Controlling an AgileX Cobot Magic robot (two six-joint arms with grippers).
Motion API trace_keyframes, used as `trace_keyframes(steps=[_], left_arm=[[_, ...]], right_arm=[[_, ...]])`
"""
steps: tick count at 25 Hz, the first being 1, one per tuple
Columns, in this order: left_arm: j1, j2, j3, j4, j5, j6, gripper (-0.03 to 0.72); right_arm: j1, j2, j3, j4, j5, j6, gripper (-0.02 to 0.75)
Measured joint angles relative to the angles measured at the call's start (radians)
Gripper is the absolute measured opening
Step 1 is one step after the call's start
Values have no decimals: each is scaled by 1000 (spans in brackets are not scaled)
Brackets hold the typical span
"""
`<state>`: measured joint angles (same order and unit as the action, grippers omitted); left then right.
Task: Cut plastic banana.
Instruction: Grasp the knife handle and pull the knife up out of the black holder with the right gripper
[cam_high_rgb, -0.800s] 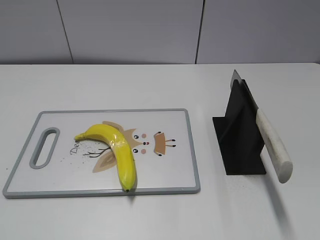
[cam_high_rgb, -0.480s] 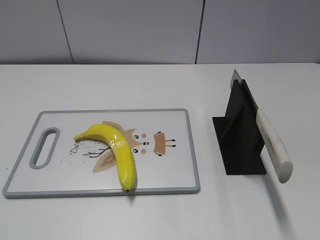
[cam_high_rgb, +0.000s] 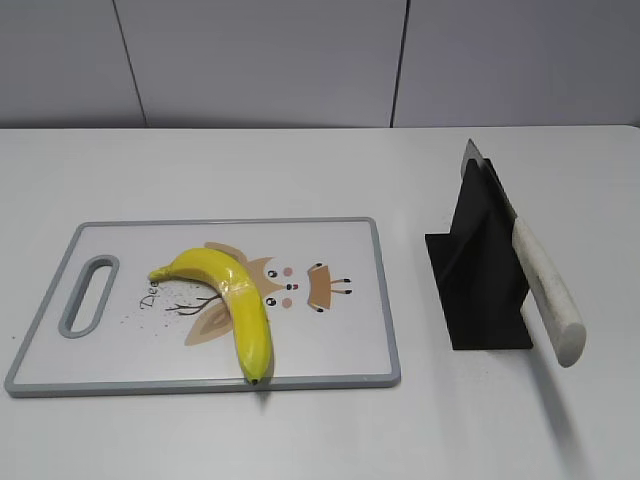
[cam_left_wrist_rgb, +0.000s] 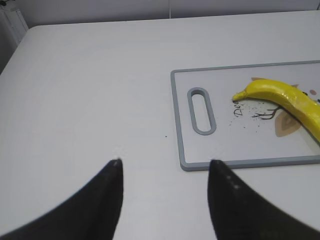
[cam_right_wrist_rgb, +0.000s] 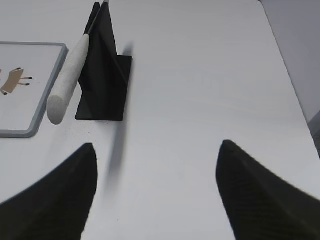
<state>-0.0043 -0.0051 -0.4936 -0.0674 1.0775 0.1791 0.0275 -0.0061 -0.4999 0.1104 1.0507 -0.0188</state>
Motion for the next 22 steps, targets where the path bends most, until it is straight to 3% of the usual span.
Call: trace_keyframes(steps=[4, 16, 22], left_arm=[[0, 0, 0, 0, -1, 0, 563], [0, 0, 0, 0, -1, 0, 564], [0, 0, 0, 0, -1, 0, 558]], right_arm=[[0, 0, 0, 0, 0, 0, 585], [0, 0, 0, 51, 0, 8, 585], [0, 166, -5, 44, -2, 25, 585]])
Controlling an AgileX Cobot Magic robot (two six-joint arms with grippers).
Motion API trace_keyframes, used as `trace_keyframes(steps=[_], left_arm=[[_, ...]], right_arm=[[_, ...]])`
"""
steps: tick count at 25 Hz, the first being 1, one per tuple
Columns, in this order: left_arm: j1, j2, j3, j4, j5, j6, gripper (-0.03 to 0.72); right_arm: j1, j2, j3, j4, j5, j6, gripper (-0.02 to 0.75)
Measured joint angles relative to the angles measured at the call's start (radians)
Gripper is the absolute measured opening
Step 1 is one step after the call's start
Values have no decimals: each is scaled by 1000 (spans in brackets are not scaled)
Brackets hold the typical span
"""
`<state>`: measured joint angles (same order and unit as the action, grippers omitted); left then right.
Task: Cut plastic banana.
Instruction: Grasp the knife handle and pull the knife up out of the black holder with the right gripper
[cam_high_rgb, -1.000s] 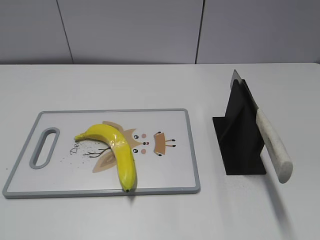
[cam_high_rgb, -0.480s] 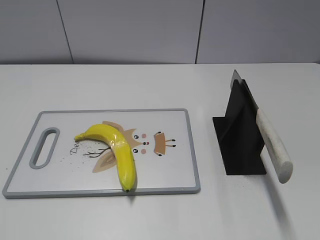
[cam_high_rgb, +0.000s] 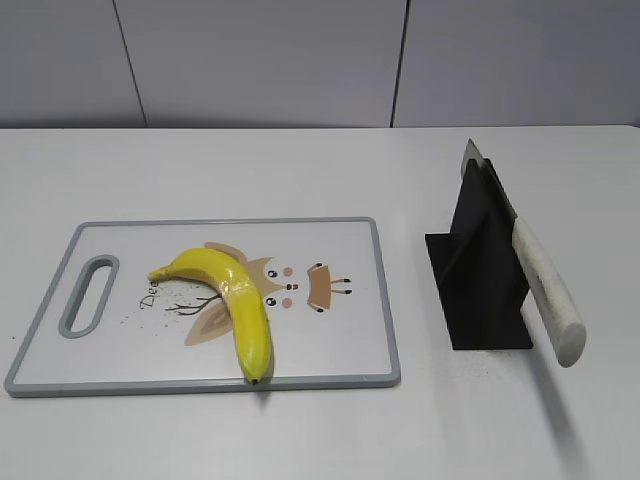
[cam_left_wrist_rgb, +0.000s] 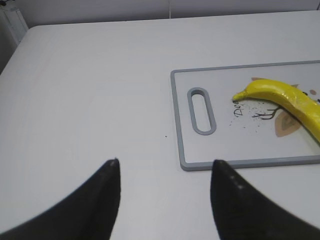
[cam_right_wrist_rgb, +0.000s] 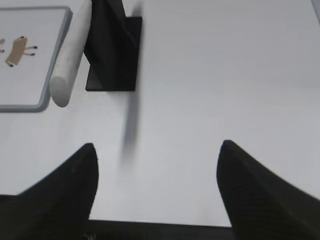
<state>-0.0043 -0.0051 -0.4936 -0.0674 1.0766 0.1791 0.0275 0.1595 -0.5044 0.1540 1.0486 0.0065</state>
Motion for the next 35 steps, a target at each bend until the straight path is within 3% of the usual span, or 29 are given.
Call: trace_keyframes(steps=[17, 20, 27, 35], left_arm=[[0, 0, 0, 0, 0, 0, 545], [0, 0, 0, 0, 0, 0, 545], [0, 0, 0, 0, 0, 0, 544], [0, 0, 0, 0, 0, 0, 544]], right_arm=[[6, 770, -337, 44, 141, 9, 549], [55, 870, -388, 61, 133, 13, 549], [271, 1104, -509, 62, 99, 25, 548], [291, 1255, -541, 62, -6, 133, 548]])
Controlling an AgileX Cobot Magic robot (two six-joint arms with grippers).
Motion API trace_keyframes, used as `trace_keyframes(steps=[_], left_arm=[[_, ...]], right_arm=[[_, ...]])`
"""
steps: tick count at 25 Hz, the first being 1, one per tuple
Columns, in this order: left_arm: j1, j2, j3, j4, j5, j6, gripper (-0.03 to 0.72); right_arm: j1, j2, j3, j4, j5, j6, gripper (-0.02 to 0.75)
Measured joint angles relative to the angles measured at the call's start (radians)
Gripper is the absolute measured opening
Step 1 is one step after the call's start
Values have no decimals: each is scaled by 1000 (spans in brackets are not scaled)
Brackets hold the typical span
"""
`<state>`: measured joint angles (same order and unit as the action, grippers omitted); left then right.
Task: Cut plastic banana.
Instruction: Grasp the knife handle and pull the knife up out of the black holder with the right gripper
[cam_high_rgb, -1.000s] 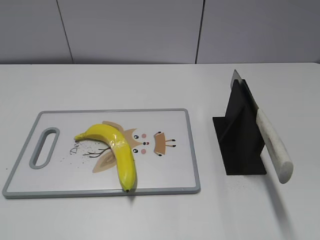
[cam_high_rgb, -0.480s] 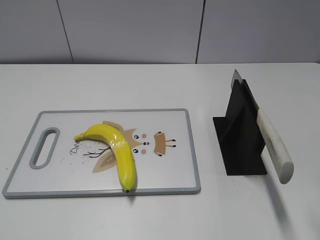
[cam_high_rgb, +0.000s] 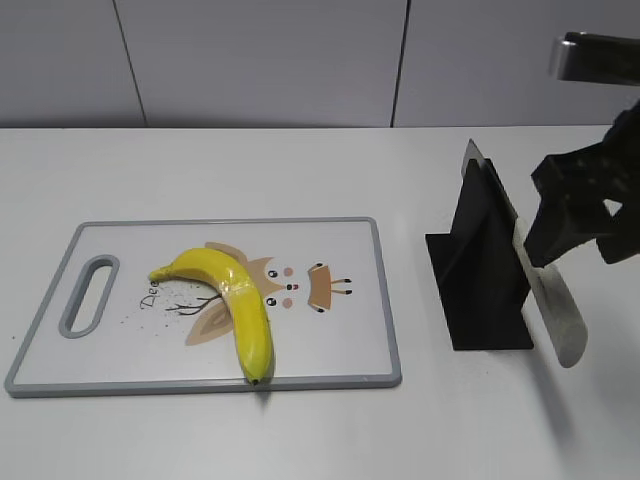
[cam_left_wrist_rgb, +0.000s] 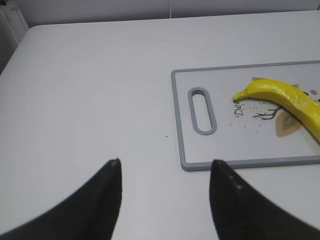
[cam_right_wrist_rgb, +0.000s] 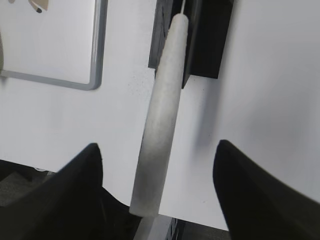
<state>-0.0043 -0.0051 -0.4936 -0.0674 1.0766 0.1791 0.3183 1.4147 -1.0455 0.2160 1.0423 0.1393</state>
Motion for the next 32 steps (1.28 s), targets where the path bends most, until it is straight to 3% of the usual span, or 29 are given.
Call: trace_keyframes(steps=[15, 19, 22, 32], left_arm=[[0, 0, 0, 0, 0, 0, 543], [0, 0, 0, 0, 0, 0, 543], [0, 0, 0, 0, 0, 0, 543], [0, 0, 0, 0, 0, 0, 543]], right_arm=[[3, 245, 0, 24, -25, 7, 528], [3, 268, -1, 34, -25, 9, 393], [3, 269, -1, 54, -25, 20, 189], [3, 249, -1, 62, -30, 25, 193]])
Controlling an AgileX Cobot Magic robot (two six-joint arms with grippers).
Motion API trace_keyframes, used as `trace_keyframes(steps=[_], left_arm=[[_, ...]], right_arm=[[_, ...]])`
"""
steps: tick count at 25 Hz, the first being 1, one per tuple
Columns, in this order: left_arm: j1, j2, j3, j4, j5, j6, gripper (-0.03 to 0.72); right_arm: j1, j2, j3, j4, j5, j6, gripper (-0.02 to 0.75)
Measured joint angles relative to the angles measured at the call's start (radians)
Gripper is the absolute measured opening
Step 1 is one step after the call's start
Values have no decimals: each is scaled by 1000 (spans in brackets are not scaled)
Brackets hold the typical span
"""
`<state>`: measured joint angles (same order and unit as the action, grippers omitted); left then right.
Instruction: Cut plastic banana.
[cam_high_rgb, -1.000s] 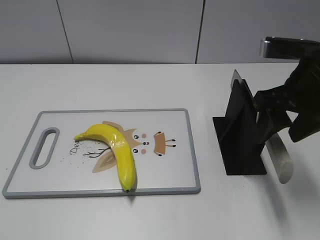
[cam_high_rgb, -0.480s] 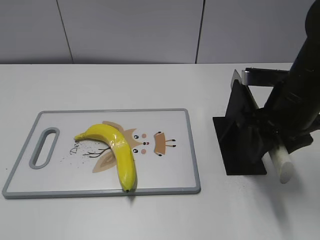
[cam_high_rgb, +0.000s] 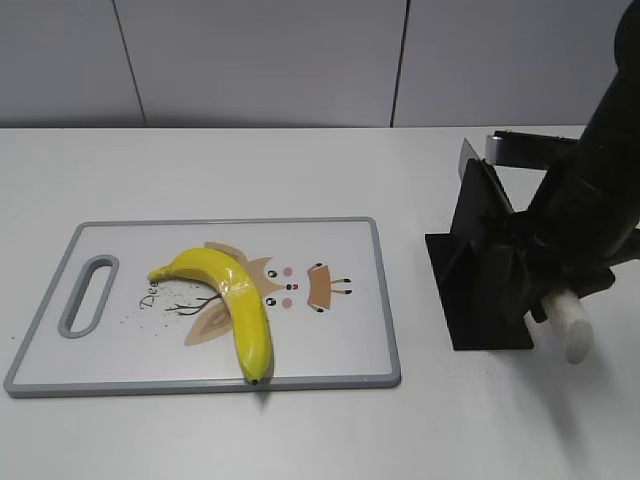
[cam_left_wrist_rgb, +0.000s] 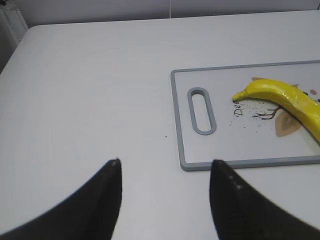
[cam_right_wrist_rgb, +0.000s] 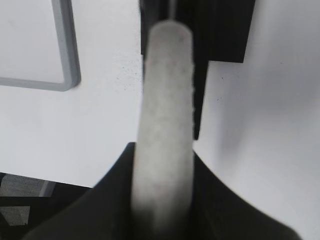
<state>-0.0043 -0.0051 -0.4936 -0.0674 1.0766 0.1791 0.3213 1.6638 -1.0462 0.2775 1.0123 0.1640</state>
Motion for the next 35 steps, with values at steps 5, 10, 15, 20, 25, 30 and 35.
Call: trace_keyframes(steps=[5, 10, 15, 20, 25, 30, 35], left_arm=[[0, 0, 0, 0, 0, 0, 543], [0, 0, 0, 0, 0, 0, 543], [0, 0, 0, 0, 0, 0, 543], [0, 0, 0, 0, -1, 0, 543], [0, 12, -32, -8, -98, 8, 543], [-1, 152, -50, -37, -262, 8, 543], [-28, 327, -61, -100, -406, 75, 543]], right_arm=[[0, -84, 0, 0, 0, 4, 193], [0, -152, 0, 5, 0, -1, 193], [1, -218, 0, 14, 2, -4, 193], [1, -260, -14, 14, 4, -54, 191], [1, -263, -81, 14, -23, -142, 191], [1, -263, -161, 53, -115, -255, 191], [2, -262, -171, 263, -166, -768, 191]])
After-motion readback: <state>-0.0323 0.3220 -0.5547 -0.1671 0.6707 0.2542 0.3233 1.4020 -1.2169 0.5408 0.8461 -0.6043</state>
